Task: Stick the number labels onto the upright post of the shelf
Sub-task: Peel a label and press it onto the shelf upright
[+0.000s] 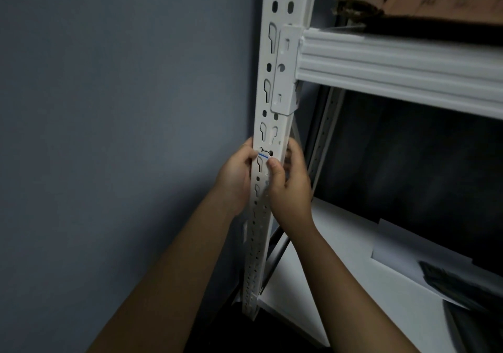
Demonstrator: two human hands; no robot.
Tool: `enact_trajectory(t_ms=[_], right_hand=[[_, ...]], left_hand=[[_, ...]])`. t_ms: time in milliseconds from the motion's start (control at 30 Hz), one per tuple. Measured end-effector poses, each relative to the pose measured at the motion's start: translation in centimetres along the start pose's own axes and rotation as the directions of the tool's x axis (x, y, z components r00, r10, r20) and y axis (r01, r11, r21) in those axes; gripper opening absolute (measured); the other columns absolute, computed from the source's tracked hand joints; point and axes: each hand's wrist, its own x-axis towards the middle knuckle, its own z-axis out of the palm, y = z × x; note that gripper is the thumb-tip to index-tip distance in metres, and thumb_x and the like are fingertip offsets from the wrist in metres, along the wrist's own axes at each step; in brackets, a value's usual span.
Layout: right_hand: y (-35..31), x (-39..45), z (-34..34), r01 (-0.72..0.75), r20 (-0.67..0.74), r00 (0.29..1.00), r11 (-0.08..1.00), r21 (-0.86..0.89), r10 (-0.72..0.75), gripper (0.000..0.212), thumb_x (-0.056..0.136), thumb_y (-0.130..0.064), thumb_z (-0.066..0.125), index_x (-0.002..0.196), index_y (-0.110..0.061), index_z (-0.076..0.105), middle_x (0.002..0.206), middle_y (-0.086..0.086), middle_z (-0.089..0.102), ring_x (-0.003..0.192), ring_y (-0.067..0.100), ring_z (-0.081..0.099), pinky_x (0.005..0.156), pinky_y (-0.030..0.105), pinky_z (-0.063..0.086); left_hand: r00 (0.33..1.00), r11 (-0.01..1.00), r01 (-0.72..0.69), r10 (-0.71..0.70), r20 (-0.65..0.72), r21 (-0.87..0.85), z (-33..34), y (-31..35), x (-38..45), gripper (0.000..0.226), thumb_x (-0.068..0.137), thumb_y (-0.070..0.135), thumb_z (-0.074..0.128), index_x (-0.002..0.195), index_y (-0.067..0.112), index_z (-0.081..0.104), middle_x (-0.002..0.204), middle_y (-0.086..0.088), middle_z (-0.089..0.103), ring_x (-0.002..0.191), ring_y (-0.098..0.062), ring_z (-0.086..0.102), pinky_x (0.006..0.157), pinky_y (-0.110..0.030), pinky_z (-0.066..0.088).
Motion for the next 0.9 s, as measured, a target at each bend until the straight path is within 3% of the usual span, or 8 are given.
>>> enact_trajectory(t_ms=[333,600,767,900], right_hand=[[-1.1,-0.2,-0.6,-0.029,0.025,0.999,1.000,-0.010,0.029,0.042,0.100,-0.020,0.047,0.140,-0.026,0.039,0.132,-0.004,0.057,0.118,0.009,0.056,0.094,0.038,0.054],[-1.3,-0.3,-0.5,-0.059,0.030,0.998,0.998,-0.003,0.059,0.043,0.099,-0.020,0.047,0.140,-0.028,0.038,0.133,-0.003,0.056,0.119,0.012,0.056,0.094,0.042,0.053],[-1.4,-0.3,-0.4,-0.060,0.026,0.998,0.998,-0.004,0.060,0.043,0.099,-0.021,0.048,0.140,-0.030,0.038,0.132,-0.002,0.056,0.118,0.014,0.057,0.092,0.044,0.054],[-1.7,-0.3,-0.7,-0.044,0.044,0.998,0.999,-0.001,0.044,0.042,0.099,-0.018,0.047,0.139,-0.028,0.039,0.132,-0.003,0.057,0.118,0.011,0.056,0.092,0.037,0.055]], left_hand=[[1.000,0.995,0.003,-0.001,-0.023,0.098,0.2,0.5,-0.1,0.042,0.092,0.002,0.026,0.102,0.020,0.062,0.081,0.001,0.074,0.073,-0.010,0.070,0.061,-0.022,0.056],[0.999,0.993,0.013,-0.008,-0.045,0.120,0.5,0.8,0.0,0.043,0.089,-0.001,0.026,0.099,0.020,0.062,0.076,0.002,0.073,0.068,-0.009,0.069,0.063,-0.022,0.056],[0.993,0.991,0.033,-0.018,-0.115,0.126,0.4,0.7,0.0,0.046,0.088,-0.003,0.025,0.113,0.015,0.058,0.084,-0.001,0.073,0.072,-0.010,0.070,0.063,-0.024,0.057],[0.991,0.990,0.039,-0.021,-0.136,0.136,0.4,0.9,0.0,0.051,0.087,-0.005,0.025,0.126,0.012,0.053,0.095,-0.005,0.069,0.075,-0.010,0.070,0.060,-0.023,0.056]])
